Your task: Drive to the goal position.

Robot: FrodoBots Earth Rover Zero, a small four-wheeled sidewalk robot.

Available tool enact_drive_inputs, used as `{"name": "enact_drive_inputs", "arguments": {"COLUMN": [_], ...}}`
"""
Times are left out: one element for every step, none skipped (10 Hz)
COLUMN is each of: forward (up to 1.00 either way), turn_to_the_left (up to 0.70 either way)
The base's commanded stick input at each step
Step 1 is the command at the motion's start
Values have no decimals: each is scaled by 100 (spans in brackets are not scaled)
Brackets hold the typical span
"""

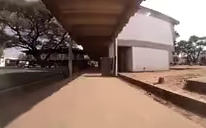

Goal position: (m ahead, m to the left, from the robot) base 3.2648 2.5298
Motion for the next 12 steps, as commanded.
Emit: {"name": "enact_drive_inputs", "arguments": {"forward": [50,50,50,50,50,50,50,50,50,50,50,50], "turn_to_the_left": [0,0,0,0,0,0,0,0,0,0,0,0]}}
